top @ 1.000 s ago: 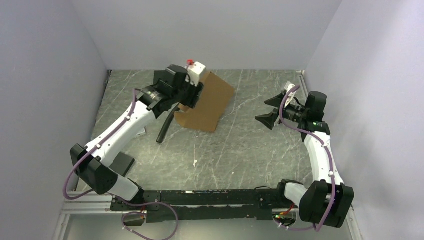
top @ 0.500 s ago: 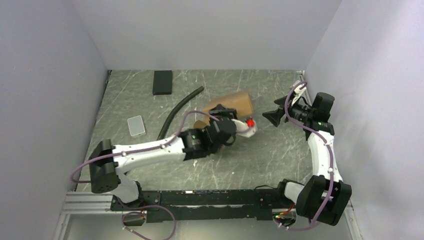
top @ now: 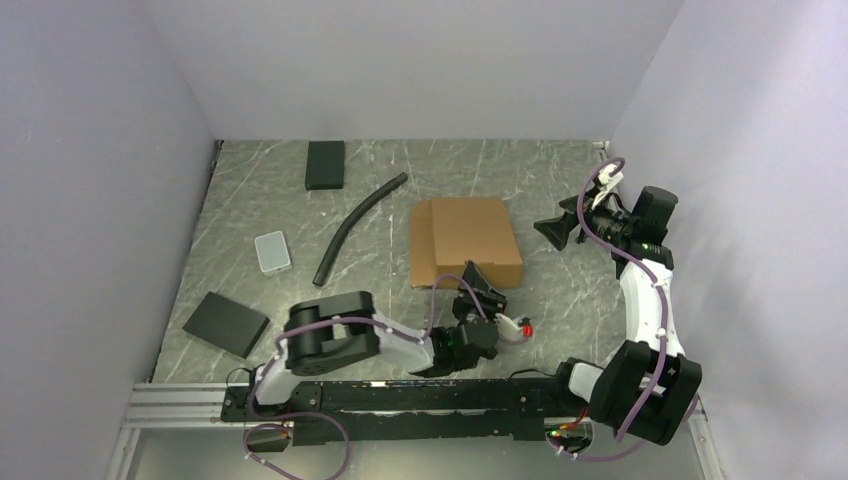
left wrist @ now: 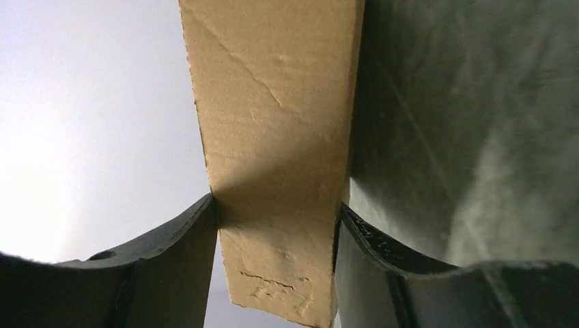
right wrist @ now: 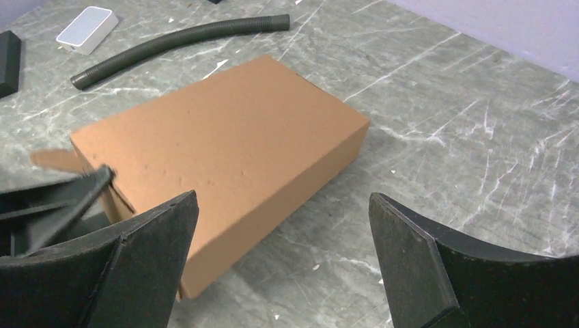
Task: Fold the paper box
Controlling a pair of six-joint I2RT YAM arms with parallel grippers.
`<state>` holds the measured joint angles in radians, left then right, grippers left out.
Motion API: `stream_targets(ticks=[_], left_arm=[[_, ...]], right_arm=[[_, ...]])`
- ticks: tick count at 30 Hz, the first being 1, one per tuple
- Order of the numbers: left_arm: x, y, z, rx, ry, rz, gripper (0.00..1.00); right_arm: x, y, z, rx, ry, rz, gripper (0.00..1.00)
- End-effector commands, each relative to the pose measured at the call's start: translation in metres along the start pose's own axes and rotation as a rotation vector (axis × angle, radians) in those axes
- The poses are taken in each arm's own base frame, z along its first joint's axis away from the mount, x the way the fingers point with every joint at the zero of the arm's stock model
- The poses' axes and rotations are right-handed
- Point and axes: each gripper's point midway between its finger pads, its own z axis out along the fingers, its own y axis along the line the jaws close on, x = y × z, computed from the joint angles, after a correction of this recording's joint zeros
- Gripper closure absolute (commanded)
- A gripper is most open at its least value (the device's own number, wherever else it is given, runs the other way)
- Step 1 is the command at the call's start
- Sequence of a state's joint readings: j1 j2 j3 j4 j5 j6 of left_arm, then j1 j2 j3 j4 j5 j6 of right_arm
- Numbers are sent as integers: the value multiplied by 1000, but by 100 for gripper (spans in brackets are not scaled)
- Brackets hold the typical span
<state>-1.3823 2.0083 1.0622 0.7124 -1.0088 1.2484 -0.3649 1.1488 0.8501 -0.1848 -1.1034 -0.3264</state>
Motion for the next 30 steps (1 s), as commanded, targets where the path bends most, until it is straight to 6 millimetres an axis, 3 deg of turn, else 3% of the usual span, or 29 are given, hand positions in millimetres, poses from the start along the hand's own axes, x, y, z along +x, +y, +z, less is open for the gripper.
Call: stream_targets(ticks=[1, 4, 7, 10, 17, 18, 19, 21, 24, 27, 30], left_arm=[[2, 2, -9, -167, 62, -87, 64], [9, -10, -11, -254, 85, -104, 45], [12, -41, -8, -236, 129, -55, 20], [6, -57, -17, -220, 119, -71, 2], [-11, -73, -39, -104, 74, -121, 1], [-15, -80, -43, -34, 59, -124, 0], [-24, -93, -48, 69, 40, -300, 0], [-14, -108, -68, 374, 131, -436, 1], [-15, -98, -85, 493, 104, -512, 1], [-11, -101, -96, 609, 161, -600, 1], [-21, -101, -110, 727, 139, -673, 1]], right_arm=[[-6, -5, 0, 4, -18, -26, 0], [-5, -5, 1, 1, -16, -19, 0], [-3, -5, 2, -6, -14, -11, 0], [-2, -5, 2, -7, -11, -9, 0], [0, -4, 3, -16, -8, 2, 0], [0, -4, 3, -17, -7, 1, 0], [0, -4, 3, -16, -7, 1, 0], [-1, -3, 3, -16, -6, -3, 0], [0, -3, 2, -14, -6, -4, 0], [0, -2, 4, -23, -7, 5, 0], [2, -2, 4, -27, -1, 7, 0]])
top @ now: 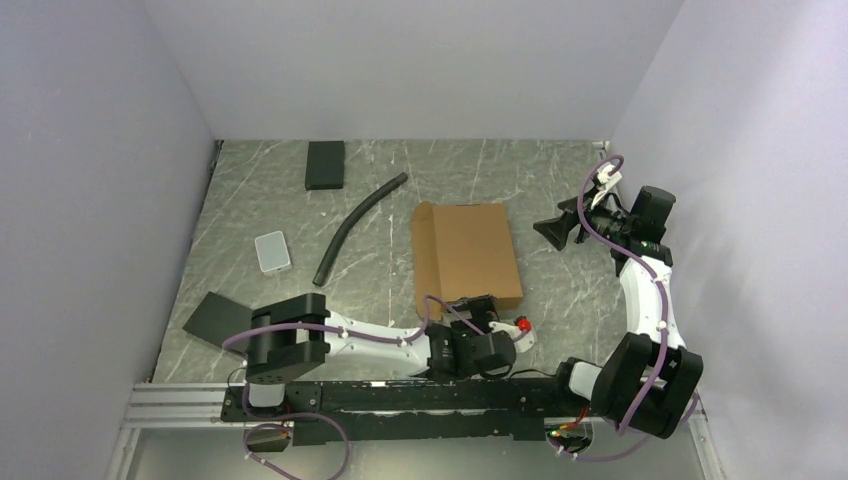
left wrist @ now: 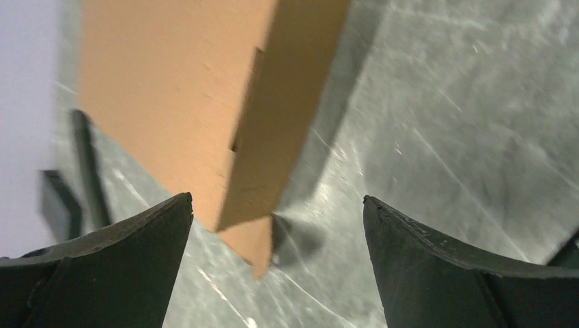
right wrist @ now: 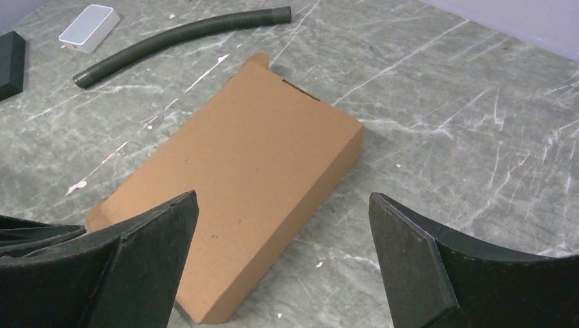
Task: Fold the paper box
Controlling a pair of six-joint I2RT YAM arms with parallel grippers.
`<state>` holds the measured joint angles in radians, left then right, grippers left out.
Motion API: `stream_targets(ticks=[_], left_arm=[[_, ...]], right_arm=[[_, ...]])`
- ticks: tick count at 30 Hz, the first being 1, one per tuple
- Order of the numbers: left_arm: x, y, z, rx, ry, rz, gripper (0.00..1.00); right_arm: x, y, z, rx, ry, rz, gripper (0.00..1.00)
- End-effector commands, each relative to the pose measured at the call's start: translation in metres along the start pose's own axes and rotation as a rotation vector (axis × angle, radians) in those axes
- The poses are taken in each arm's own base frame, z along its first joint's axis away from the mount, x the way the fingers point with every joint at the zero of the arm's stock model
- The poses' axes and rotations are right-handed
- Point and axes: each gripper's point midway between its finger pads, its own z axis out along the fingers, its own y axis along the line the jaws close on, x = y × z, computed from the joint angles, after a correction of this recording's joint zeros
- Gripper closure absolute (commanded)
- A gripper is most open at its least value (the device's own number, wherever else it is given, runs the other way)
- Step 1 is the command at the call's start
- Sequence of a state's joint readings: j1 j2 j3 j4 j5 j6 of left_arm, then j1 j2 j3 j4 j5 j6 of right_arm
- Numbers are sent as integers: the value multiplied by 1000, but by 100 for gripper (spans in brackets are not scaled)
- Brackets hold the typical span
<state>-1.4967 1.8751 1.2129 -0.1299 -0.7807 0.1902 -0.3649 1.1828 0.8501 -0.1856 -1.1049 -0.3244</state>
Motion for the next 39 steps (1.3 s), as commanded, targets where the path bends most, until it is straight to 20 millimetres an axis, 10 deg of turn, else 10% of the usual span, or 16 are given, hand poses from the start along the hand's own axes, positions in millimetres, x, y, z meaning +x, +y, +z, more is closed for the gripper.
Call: stream_targets(ticks=[1, 7, 13, 19, 26, 39], left_arm=[[34, -36, -26, 269, 160, -177, 1], [4, -11, -68, 522, 33, -499, 2], [16, 62, -90, 578, -94, -870, 4], [61, 49, -85, 563, -173, -705, 9], [80, 46, -67, 426, -496, -455, 11], [83, 49, -18, 292, -475, -297, 29]], right_arm=[[-6, 3, 1, -23, -12, -26, 0], [5, 17, 11, -96, 77, 19, 1], [40, 51, 37, -198, 238, 71, 6], [60, 100, 27, -412, 244, -165, 5], [100, 113, 16, -462, 235, -528, 4], [119, 117, 33, -489, 276, -639, 8]])
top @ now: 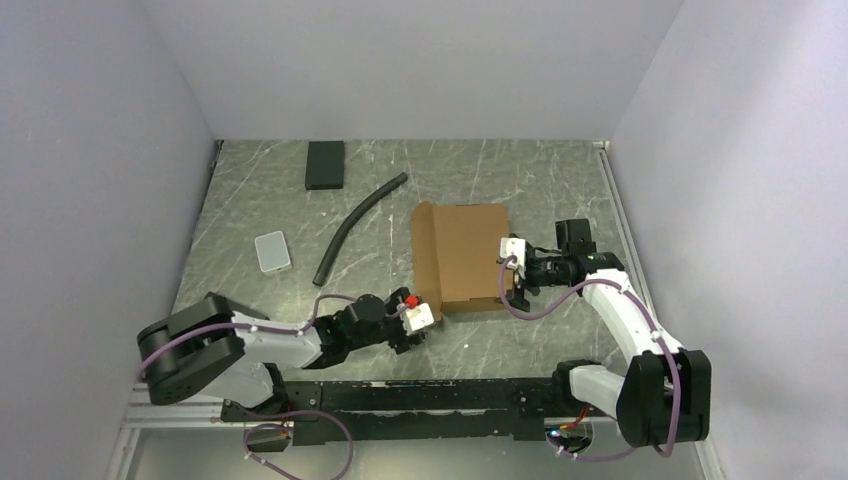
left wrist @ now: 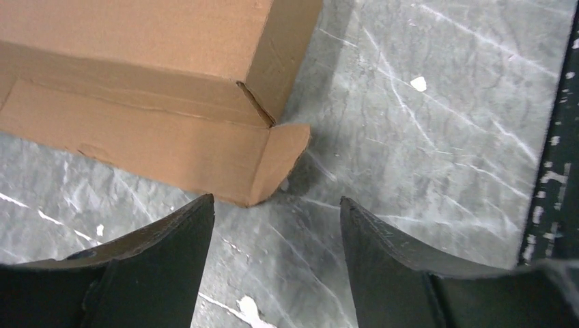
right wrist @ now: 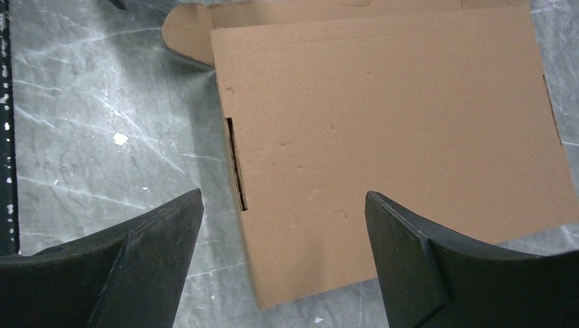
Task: Fold the paper box
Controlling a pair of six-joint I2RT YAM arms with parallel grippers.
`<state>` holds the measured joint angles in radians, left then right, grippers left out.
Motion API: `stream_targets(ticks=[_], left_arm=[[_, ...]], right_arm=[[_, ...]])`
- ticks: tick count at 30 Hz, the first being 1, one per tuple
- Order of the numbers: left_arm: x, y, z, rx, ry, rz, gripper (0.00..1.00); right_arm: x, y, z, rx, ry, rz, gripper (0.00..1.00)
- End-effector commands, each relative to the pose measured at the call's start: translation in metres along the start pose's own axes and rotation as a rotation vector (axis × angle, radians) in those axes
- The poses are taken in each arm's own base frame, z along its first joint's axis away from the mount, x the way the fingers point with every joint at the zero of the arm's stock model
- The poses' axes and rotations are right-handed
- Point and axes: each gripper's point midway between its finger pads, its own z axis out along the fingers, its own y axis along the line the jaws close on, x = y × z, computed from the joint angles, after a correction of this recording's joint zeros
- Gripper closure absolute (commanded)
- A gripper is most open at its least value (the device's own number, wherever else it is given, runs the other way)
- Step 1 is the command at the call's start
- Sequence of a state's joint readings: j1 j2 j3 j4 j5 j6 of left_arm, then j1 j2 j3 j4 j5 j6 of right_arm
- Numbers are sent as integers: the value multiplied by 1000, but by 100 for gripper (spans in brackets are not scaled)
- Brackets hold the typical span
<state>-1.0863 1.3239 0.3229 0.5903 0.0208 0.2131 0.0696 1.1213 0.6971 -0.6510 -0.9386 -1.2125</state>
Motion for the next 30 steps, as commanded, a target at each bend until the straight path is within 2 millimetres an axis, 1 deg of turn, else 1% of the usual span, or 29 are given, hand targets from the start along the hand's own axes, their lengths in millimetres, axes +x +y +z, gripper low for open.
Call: stream_targets(ticks=[1, 6, 8, 10, 11, 13, 15, 17, 24, 27, 30], left_arm=[[-35, 16, 18, -54, -116, 78, 31], [-31, 17, 32, -59, -123, 95, 38], [-31, 18, 36, -63, -129, 92, 46], [-29, 18, 41, -63, -129, 91, 52], [-26, 21, 42, -83, -118, 85, 56], [-22, 22, 44, -89, -107, 70, 67], [-20, 22, 44, -93, -100, 46, 86], [-18, 22, 43, -93, -93, 10, 100], [-15, 18, 42, -53, -74, -115, 100], [-18, 18, 42, -29, -79, -160, 100], [-14, 19, 43, 2, -20, -219, 100]], right_arm=[[1, -9, 4, 16, 4, -77, 8], [2, -8, 6, 8, 7, -70, 9], [3, -8, 6, 6, 9, -65, 9], [4, -7, 7, 2, 10, -61, 9], [4, -7, 7, 0, 11, -60, 9], [4, -6, 7, -2, 12, -57, 9], [5, -6, 8, -5, 14, -50, 9], [5, -6, 9, -8, 18, -47, 9], [18, -12, 15, 3, 78, 8, 10], [22, -16, 16, 14, 101, 29, 11], [23, -17, 16, 17, 108, 41, 11]])
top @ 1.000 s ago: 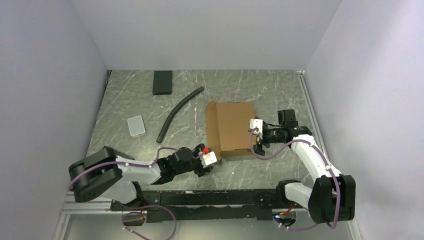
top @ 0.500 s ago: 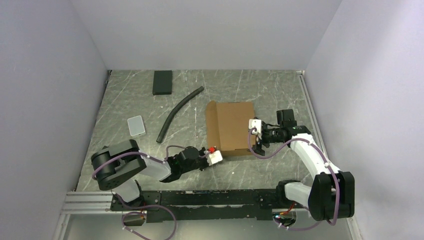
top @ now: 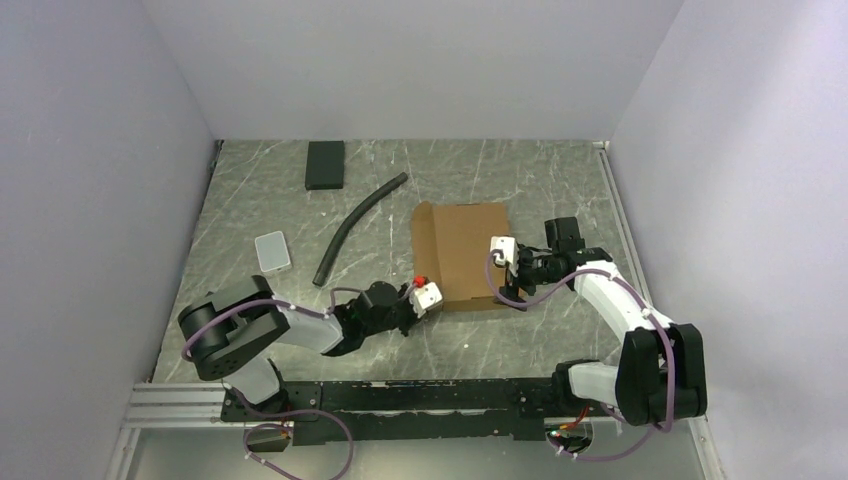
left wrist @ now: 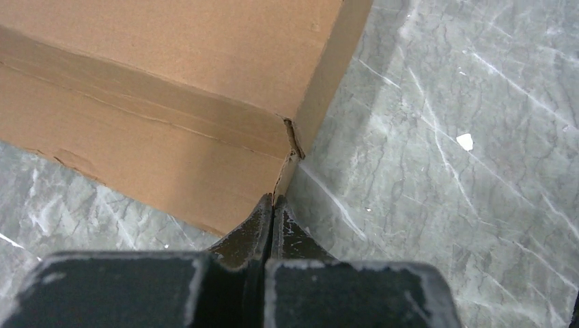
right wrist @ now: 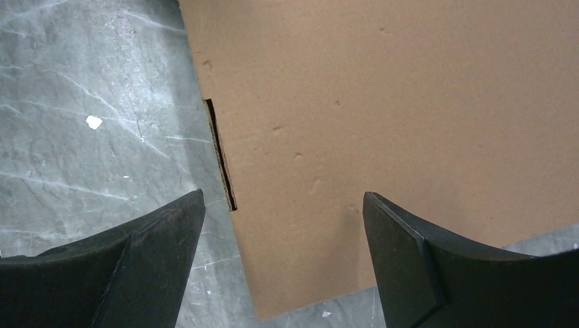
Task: Fold the paper box
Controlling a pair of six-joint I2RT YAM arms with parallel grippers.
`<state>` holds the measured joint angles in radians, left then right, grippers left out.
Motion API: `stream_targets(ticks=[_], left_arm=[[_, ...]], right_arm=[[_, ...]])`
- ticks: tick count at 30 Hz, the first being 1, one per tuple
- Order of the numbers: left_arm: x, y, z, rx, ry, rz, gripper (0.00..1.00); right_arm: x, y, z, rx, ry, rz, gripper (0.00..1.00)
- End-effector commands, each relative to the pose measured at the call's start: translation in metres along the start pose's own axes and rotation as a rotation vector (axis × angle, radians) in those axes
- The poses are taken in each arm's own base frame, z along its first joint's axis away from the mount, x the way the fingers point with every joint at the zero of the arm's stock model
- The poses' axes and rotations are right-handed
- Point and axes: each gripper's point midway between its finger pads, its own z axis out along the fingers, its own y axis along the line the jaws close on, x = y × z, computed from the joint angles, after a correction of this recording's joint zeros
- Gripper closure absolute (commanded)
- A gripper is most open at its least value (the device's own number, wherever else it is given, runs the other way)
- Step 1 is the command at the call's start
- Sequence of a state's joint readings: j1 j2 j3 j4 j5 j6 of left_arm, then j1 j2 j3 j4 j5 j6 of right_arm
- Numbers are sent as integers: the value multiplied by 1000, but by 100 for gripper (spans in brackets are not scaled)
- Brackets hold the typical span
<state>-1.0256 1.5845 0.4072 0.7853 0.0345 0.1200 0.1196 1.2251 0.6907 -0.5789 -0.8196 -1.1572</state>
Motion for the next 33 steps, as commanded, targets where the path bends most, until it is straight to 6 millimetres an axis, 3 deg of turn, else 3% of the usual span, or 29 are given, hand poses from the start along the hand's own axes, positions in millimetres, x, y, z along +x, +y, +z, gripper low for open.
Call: stream_targets(ticks=[1, 7, 16, 21, 25, 28, 30, 33], left_arm=[[-23, 0, 5, 58, 13, -115, 100], [-38, -2, 8, 127, 51, -91, 100], [-42, -9, 13, 192, 100, -62, 100], [-43, -9, 14, 203, 100, -69, 100], [-44, -9, 15, 209, 98, -70, 100], [-46, -9, 16, 215, 90, -72, 100], [-46, -10, 17, 216, 82, -76, 100], [-46, -11, 18, 221, 76, -83, 100]], right_arm=[[-7, -13, -1, 33, -5, -9, 11], [-5, -12, 3, 21, 3, 13, 12], [-10, -13, 8, 9, 1, 45, 17], [-40, -24, -14, 28, -106, 140, 15], [-50, -31, -33, 49, -218, 270, 12], [-41, -56, -44, 145, -253, 531, 11], [-24, -80, -47, 266, -231, 685, 9], [-6, -85, -39, 281, -185, 829, 8]])
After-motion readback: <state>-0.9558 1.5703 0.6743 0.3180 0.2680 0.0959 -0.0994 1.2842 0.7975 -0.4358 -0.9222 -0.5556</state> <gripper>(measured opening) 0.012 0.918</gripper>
